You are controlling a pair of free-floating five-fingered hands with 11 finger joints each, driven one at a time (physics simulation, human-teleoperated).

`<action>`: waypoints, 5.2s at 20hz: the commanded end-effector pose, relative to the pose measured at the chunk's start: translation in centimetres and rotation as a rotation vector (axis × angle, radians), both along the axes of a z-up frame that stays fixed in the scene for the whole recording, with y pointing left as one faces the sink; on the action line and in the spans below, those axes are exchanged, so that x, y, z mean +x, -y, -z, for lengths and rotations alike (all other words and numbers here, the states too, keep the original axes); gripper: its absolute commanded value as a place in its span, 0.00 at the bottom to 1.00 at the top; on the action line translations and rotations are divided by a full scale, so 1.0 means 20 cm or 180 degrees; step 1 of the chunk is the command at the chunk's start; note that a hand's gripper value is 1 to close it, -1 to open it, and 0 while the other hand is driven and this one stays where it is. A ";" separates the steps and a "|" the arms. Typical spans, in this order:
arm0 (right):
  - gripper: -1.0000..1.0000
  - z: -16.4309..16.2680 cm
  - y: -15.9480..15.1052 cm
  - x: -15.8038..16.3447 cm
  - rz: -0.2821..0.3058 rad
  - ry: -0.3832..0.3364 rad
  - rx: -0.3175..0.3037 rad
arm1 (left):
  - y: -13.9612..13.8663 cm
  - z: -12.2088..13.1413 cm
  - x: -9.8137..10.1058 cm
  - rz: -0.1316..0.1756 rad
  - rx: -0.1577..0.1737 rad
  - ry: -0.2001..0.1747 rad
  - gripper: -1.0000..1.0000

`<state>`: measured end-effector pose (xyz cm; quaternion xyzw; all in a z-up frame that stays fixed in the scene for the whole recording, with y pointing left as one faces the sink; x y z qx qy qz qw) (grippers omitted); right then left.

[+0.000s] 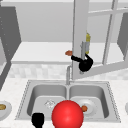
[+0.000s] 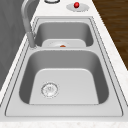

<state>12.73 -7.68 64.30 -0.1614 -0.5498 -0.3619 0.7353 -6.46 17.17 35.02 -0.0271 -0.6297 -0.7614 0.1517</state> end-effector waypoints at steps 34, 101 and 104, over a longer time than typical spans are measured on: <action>1.00 0.11 0.91 -0.77 -0.1262 0.0338 0.0086 | 0.00 0.00 0.00 0.0000 0.0000 0.0000 0.50; 1.00 0.40 3.19 -0.98 -0.3921 0.1454 0.0810 | 0.00 0.00 0.00 0.0000 0.0000 0.0000 0.50; 0.00 0.38 3.33 -0.93 -0.4111 0.1472 0.0783 | 0.00 0.00 0.00 0.0000 0.0000 0.0000 0.50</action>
